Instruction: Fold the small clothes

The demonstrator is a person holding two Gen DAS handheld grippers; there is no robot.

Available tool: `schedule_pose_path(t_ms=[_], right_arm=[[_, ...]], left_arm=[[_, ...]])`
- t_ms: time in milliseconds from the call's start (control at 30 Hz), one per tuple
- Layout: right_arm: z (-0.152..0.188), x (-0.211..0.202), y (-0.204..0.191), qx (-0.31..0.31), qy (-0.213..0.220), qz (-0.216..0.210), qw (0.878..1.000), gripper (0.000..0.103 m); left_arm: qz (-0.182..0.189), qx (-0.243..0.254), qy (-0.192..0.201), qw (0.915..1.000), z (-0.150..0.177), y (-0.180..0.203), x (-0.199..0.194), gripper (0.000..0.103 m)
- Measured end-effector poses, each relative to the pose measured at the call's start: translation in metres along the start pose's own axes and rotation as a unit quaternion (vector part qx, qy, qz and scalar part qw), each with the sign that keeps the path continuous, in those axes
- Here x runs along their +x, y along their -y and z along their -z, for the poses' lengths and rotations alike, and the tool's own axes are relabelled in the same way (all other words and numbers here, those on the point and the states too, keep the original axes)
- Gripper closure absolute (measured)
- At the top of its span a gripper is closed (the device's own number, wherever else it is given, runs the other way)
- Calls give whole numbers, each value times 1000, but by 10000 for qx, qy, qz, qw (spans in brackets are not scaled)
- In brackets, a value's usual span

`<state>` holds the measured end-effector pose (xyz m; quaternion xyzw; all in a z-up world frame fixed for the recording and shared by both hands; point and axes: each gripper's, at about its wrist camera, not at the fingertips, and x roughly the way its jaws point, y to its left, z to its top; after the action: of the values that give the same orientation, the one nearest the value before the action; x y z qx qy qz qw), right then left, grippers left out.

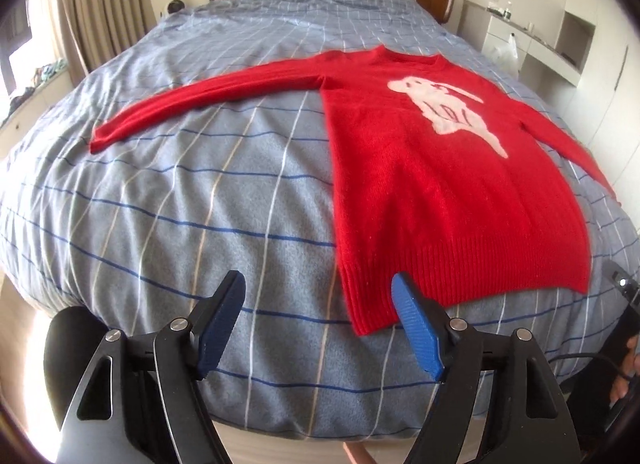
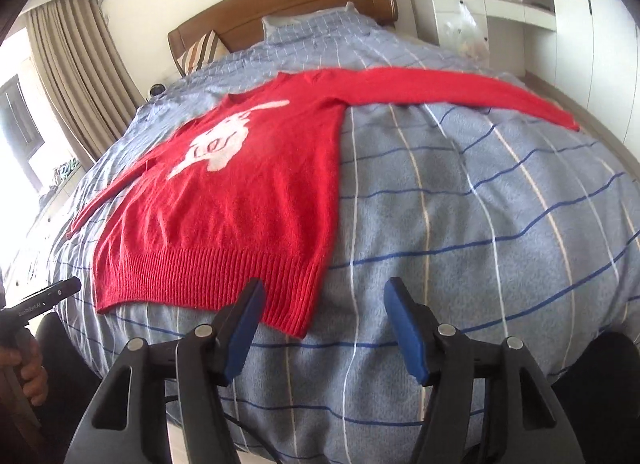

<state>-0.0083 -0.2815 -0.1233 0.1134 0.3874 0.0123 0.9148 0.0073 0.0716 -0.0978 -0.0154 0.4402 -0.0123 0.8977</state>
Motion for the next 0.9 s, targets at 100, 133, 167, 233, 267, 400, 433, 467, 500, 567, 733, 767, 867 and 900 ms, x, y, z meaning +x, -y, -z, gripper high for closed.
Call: schedule_pose_path(t_ms=[100,133,167,233,267,400,433,467,500,567,733,767,867,900], right_arm=[[-1,-5,-5,-128,139,104,9998,41],[-1,-6,-6,-147,168,131,9997,41],[-1,-6,-7,-154,193,150,9996,41],[-1,-7,-6,-139,235,195,9994,41],[-1,-8,-5,-116,246,208,9994,41],[0,-8,0,-35,254,229,9994,41],[0,-8,0,-23,255,226,9994,41],[-1,-8,1,-7,254,218,9994,41],[-2,-8,2,23,247,191,9995,41],[-7,-8,7,90,233,75,9997,41],[-46,-13,56,644,502,22,9967,41],[-56,-14,72,857,586,-14,9946,41],[-81,-15,135,1829,830,-194,9794,41],[-89,-13,158,2255,864,-316,9699,41]], left_arm=[[-181,15,44,9998,-5,0,3,25],[-235,15,60,9997,-6,0,4,25],[-282,15,80,9996,-7,-1,5,25],[-379,15,114,9992,-9,-2,6,22],[-422,14,128,9990,-9,-2,7,22],[-532,59,186,9984,-13,-3,9,20],[-565,80,224,9981,-15,-4,9,16],[-632,98,285,9975,-19,-6,11,11],[-735,96,370,9966,-23,-9,13,8],[-987,-1,572,9935,-35,-19,20,5],[-1084,-445,807,9898,-67,-46,47,5],[-1097,-500,796,9895,-69,-49,53,5],[-1171,-601,613,9894,-68,-58,69,5],[-1159,-643,573,9895,-65,-60,72,5]])
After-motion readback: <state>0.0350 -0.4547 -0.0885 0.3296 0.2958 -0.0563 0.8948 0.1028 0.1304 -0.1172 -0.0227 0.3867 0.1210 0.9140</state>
